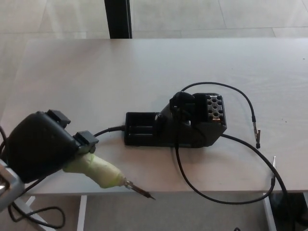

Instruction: Use the left hand of the robot to grab the soldering gun kept on the middle of the table and pull it out of its base and keep it on the left side of the base

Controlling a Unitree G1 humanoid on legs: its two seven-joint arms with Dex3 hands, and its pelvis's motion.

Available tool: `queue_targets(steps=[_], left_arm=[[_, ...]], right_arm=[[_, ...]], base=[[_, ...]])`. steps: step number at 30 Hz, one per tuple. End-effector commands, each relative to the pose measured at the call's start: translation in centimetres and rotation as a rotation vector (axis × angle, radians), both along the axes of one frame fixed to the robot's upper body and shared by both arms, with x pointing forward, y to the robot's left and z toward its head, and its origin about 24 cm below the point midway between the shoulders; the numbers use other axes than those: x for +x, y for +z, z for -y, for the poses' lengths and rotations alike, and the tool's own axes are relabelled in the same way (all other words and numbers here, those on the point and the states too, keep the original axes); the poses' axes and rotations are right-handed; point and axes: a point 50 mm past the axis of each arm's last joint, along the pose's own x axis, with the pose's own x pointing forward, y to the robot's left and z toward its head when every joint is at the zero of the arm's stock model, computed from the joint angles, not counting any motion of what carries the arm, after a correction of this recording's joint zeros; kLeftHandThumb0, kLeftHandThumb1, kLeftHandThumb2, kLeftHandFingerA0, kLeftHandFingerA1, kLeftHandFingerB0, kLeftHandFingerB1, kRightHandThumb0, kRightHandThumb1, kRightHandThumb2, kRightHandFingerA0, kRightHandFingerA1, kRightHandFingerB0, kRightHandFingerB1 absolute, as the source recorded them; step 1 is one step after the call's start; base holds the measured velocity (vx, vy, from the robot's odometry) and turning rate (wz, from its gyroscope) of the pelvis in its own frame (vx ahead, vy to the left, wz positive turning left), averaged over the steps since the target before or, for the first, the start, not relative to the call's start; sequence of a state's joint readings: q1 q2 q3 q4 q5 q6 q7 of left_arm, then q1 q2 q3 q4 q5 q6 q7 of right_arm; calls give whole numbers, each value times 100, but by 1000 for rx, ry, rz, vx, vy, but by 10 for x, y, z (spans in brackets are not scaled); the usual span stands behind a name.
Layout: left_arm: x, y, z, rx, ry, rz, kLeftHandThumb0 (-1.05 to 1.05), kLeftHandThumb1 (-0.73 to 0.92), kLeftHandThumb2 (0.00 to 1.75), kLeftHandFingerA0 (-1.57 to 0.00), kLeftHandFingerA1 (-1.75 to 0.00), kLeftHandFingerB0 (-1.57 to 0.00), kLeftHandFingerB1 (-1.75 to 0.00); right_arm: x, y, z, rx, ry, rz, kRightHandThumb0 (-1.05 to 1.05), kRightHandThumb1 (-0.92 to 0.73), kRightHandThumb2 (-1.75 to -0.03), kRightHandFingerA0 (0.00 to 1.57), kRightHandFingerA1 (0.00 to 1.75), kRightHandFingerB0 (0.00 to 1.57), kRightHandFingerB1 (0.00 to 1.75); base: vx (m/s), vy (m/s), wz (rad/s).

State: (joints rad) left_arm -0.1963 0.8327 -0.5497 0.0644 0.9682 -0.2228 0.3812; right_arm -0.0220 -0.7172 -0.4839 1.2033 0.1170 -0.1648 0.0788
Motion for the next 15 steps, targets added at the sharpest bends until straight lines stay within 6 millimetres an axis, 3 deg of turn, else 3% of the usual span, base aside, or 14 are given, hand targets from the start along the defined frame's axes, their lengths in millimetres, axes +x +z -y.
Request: queue_targets(steps=[1, 4, 5, 6, 9, 10, 11, 12, 13, 14, 15], left_arm=[[5, -3, -3, 54, 12, -6, -24, 58, 78, -91, -160, -91, -86], [6, -4, -5, 54, 14, -3, -21, 56, 78, -92, -161, -91, -86], [6, -3, -6, 57, 12, 0, -23, 56, 79, -91, -161, -91, -82], [6, -2, -8, 75, 15, -1, -24, 57, 76, -90, -161, -89, -76], [6, -2, -11, 92, 17, 2, -24, 57, 77, -90, -159, -89, -76], [6, -2, -12, 95, 21, -2, -24, 57, 80, -92, -158, -90, -80], [6, -2, -13, 94, 43, -22, -27, 58, 75, -92, -163, -86, -76], [7, -3, -14, 70, 37, -4, -24, 57, 77, -91, -159, -90, -76], [7, -2, -15, 72, 36, -5, -24, 57, 77, -91, -159, -90, -76], [7, -3, -16, 60, 44, -10, -23, 58, 77, -92, -162, -91, -79], [8, -4, -18, 0, 94, -55, -20, 60, 74, -86, -167, -83, -106]], right_arm=[[2, 11, 7, -33, -20, 17, -48, -45, -85, 78, 84, 34, 52], [2, 11, 7, -37, -16, 13, -49, -45, -85, 78, 83, 35, 52], [1, 11, 7, -35, -21, 14, -47, -61, -57, 85, 82, 44, 36], [1, 11, 7, -33, -23, 10, -53, -46, -84, 80, 83, 36, 52], [0, 9, 6, -27, -23, 16, -51, -45, -84, 83, 82, 36, 52], [0, 9, 6, -30, -21, 19, -45, -60, -59, 84, 75, 44, 38], [0, 8, 6, -30, -18, 10, -52, -45, -84, 82, 81, 36, 52], [0, 8, 6, -31, -15, 10, -45, -61, -58, 83, 73, 44, 37], [0, 8, 5, -30, -16, 10, -45, -61, -58, 83, 73, 44, 37], [0, 8, 5, -35, -6, 10, -50, -47, -82, 78, 76, 38, 51], [-1, 8, 5, -33, -5, 9, -46, -60, -58, 79, 64, 43, 38]], base=[[0, 0, 0], [0, 0, 0], [0, 0, 0], [0, 0, 0], [0, 0, 0], [0, 0, 0], [0, 0, 0], [0, 0, 0], [0, 0, 0], [0, 0, 0], [0, 0, 0]])
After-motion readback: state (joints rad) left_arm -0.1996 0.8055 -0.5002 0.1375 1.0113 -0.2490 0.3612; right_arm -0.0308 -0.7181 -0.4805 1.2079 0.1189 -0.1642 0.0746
